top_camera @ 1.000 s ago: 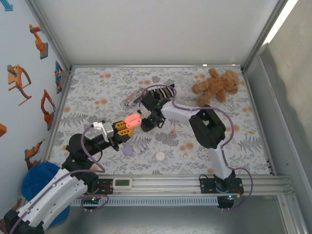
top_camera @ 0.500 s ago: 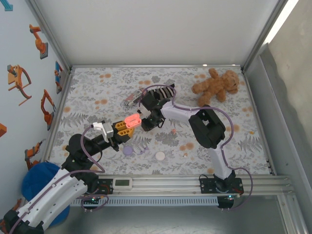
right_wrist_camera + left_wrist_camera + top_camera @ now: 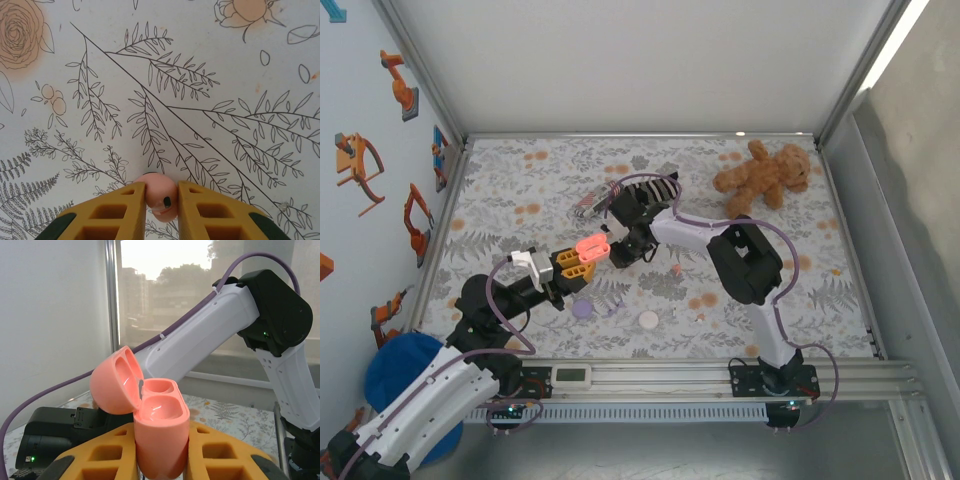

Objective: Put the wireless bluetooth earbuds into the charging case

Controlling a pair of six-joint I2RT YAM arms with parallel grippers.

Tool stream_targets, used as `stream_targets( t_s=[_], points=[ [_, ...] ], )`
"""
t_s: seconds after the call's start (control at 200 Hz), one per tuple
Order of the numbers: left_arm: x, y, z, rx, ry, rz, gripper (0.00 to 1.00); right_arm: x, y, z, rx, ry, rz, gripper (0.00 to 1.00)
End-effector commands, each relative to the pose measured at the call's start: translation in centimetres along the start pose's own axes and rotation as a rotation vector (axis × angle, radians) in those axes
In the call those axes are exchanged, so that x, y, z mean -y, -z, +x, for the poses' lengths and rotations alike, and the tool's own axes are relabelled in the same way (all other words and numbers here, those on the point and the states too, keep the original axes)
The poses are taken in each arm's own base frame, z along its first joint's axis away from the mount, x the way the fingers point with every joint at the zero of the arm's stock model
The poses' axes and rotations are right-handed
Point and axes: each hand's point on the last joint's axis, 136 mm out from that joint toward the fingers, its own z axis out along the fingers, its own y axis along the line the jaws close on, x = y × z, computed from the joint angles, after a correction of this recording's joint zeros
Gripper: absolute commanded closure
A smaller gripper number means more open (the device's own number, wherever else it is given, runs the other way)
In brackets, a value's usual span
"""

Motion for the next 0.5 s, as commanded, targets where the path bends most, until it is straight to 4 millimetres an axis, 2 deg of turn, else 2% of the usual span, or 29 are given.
stream_targets(
  t_s=[0.0, 0.28, 0.496],
  points=[
    [0.1, 0.2, 0.2, -0.001, -0.003, 0.0, 1.0, -0.7, 1.4, -0.5, 0.036, 0.04, -0.001, 0.79],
    [0.0, 0.4, 0.5, -0.01, 0.006, -0.014, 1.0, -0.7, 3.5, -0.9, 0.094, 0.063, 0.023, 0.79],
    [-0.2, 0.7, 1.3, -0.021, 0.028, -0.036, 1.0, -0.1, 7.5, -1.0, 0.179, 0.086, 0.071, 0.82]
  ],
)
